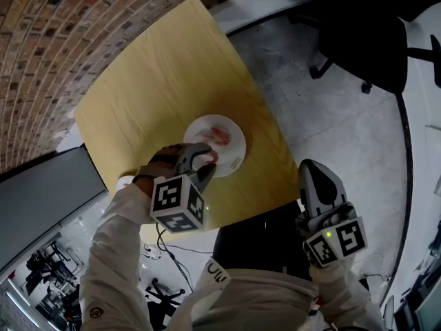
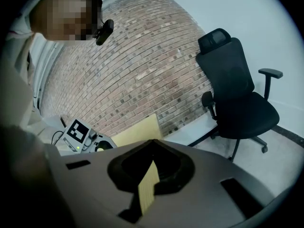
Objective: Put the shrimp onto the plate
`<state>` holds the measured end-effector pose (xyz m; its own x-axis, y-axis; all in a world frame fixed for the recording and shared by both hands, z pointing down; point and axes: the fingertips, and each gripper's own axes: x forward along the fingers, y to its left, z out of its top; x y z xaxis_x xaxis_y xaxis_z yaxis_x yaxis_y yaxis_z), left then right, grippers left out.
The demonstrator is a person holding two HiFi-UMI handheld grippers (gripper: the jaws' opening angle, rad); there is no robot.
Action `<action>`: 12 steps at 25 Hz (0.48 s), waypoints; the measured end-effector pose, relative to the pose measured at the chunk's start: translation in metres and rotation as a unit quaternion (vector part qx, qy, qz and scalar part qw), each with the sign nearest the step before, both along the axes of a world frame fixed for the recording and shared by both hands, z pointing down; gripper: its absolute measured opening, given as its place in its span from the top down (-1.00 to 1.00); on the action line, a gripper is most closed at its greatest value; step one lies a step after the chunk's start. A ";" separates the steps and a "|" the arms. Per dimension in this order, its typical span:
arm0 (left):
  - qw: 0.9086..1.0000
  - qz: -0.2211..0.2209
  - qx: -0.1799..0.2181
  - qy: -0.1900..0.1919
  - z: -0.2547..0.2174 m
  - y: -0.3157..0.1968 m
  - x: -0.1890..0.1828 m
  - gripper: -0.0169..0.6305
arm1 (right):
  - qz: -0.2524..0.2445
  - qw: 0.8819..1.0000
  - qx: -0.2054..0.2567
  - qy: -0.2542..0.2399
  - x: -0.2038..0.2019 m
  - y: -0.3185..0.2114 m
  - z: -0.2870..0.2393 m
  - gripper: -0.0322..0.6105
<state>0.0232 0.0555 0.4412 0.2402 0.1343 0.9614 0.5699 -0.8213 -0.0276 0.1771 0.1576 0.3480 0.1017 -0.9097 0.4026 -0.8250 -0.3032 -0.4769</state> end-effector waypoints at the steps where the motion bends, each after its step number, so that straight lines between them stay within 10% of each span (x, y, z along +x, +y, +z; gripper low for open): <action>1: 1.000 0.001 -0.001 0.002 0.001 0.000 0.003 0.46 | 0.003 1.000 -0.001 -0.002 0.003 0.002 0.002 0.82; 12: 1.000 0.007 -0.005 0.006 0.010 -0.005 0.013 0.45 | 0.005 1.000 -0.007 -0.015 0.009 -0.001 0.011 0.83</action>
<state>0.0364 0.0504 0.4509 0.2496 0.1472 0.9571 0.5818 -0.8129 -0.0267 0.1865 0.1563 0.3594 0.0991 -0.9030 0.4180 -0.8070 -0.3186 -0.4972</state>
